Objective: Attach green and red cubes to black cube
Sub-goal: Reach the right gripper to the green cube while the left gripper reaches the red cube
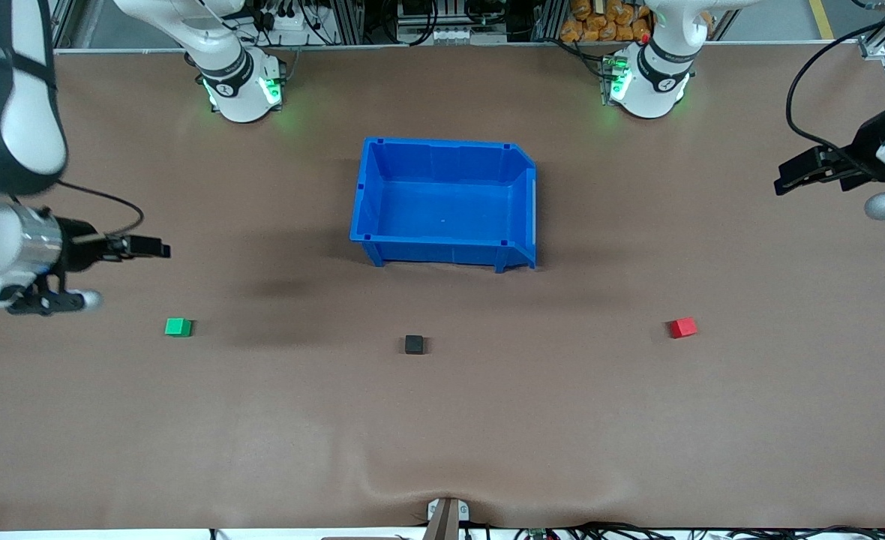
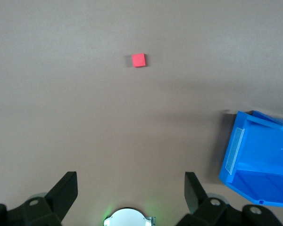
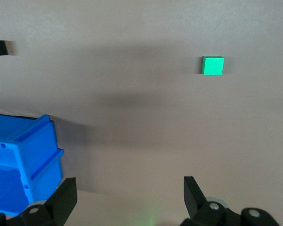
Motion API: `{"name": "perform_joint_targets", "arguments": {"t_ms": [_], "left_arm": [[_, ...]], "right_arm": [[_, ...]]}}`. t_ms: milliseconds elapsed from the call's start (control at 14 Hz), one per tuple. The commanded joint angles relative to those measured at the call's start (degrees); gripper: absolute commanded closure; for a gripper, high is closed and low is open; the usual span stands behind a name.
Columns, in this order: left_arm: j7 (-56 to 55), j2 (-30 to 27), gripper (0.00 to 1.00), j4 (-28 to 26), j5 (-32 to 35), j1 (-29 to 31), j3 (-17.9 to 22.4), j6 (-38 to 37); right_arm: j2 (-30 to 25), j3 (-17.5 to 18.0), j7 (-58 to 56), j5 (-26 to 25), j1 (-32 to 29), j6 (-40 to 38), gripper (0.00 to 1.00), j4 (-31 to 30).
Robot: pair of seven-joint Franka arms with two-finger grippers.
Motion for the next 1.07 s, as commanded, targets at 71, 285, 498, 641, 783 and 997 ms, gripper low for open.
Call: {"name": "perform_joint_targets", "arguments": {"t_ms": [71,285,498,641,783,997], "left_arm": [[1.0,3.3,0.00,1.3,1.1,0.8,-0.1,-0.9],[1.6,5.5,0.00,1.3,1.2,0.8,-0.2,-0.7],[0.6,7.9,0.00,1.3,2.6,0.1,-0.2,0.3],[0.6,8.5,0.00,0.8,5.7,0.0,-0.8,1.3],[0.5,8.5,0.00,0.1,6.1,0.1,-0.8,3.1],[0.4,8.6,0.00,-5.1,6.1,0.8,-0.8,10.2]], "right_arm": [[2.6,0.2,1.0,1.0,-0.4,-0.8,0.00,2.7],[5.3,0.2,0.6,1.8,-1.1,1.0,0.00,2.7],[7.6,0.2,0.2,2.6,-2.6,1.2,0.00,3.3],[9.8,0.1,0.2,2.0,-2.8,3.0,0.00,3.3],[12.3,0.0,0.2,1.8,-2.7,8.5,0.00,3.3],[15.9,0.0,0.3,2.5,-3.3,13.1,0.00,3.3]]}}
